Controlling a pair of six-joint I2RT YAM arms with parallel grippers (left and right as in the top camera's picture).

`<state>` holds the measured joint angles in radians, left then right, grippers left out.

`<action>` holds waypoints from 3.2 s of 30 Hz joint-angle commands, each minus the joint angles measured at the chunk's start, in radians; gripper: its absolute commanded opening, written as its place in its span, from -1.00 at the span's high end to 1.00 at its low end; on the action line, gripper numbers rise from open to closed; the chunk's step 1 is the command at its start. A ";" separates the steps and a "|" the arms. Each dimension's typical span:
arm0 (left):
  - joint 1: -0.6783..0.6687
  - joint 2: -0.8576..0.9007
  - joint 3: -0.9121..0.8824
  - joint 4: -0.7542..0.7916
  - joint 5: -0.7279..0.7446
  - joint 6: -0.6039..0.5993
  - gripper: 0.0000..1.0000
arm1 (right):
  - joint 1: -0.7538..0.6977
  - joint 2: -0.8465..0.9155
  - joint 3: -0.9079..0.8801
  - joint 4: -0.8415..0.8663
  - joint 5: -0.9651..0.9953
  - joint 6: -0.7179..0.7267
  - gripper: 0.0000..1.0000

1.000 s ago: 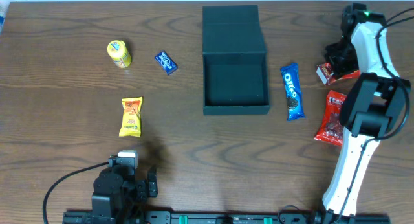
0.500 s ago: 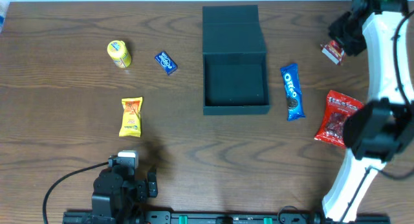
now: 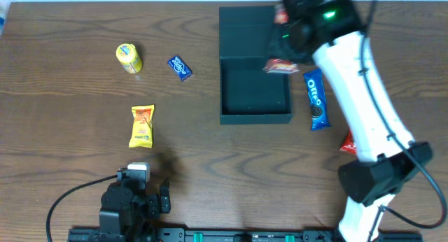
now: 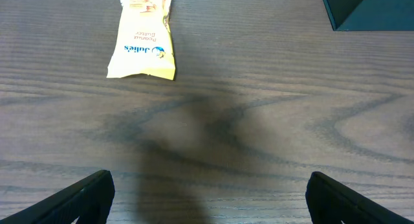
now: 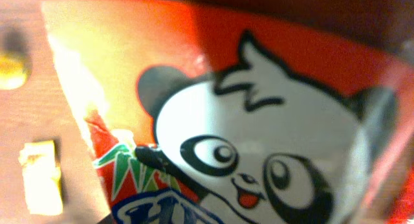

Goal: Pack container
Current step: 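Carry the Hello Panda box into the green box and lower it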

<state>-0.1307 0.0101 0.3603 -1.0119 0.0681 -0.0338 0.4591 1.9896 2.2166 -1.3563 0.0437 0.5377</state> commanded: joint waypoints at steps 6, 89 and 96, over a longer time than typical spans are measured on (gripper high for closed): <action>0.006 -0.006 -0.030 -0.024 -0.009 -0.011 -0.91 | 0.144 0.031 0.008 0.028 0.000 -0.018 0.69; 0.006 -0.006 -0.030 -0.024 -0.009 -0.011 -0.91 | 0.127 0.369 -0.184 0.273 -0.157 -0.078 0.06; 0.006 -0.006 -0.030 -0.024 -0.009 -0.011 -0.91 | 0.121 0.369 -0.184 0.272 -0.157 -0.079 -0.36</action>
<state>-0.1307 0.0101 0.3603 -1.0119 0.0681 -0.0338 0.5854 2.3554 2.0331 -1.0843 -0.1070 0.4633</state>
